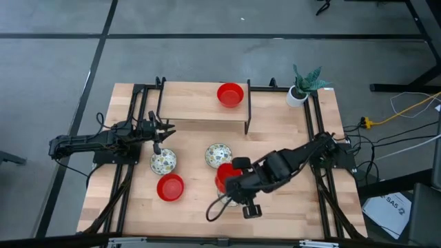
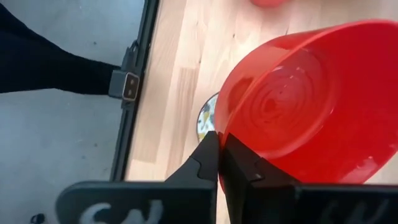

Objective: Pick & Place Mini bowls
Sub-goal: Stack the right red bowl on the red bowl on the shelf

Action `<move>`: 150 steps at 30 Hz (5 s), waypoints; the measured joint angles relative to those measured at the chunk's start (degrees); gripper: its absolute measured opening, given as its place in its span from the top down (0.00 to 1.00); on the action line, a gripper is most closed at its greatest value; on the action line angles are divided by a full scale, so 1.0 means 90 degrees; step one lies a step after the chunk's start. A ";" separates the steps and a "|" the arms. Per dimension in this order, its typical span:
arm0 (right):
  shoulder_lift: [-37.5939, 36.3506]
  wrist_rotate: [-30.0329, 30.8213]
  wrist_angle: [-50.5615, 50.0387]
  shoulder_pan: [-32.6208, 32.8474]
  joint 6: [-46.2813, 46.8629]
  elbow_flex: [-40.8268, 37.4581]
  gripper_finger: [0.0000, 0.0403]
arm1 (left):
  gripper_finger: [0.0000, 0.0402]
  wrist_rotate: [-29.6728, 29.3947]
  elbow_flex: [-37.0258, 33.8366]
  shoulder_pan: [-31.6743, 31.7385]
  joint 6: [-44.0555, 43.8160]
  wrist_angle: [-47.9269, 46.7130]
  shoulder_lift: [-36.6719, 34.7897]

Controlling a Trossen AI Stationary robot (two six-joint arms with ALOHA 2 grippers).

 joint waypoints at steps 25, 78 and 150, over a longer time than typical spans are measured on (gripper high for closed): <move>0.0000 0.0430 0.0245 -0.1121 -0.2110 -0.0002 0.98 | 0.76 0.0000 0.0000 -0.0002 0.0000 -0.0002 -0.0001; -0.0007 0.4039 0.2292 -0.2554 -0.3795 -0.0007 0.98 | 0.76 0.0000 0.0000 -0.0001 0.0000 -0.0002 0.0000; -0.0007 0.1325 -0.0272 -0.4752 -0.3099 -0.0007 0.98 | 0.76 0.0000 0.0001 0.0000 0.0000 -0.0002 0.0001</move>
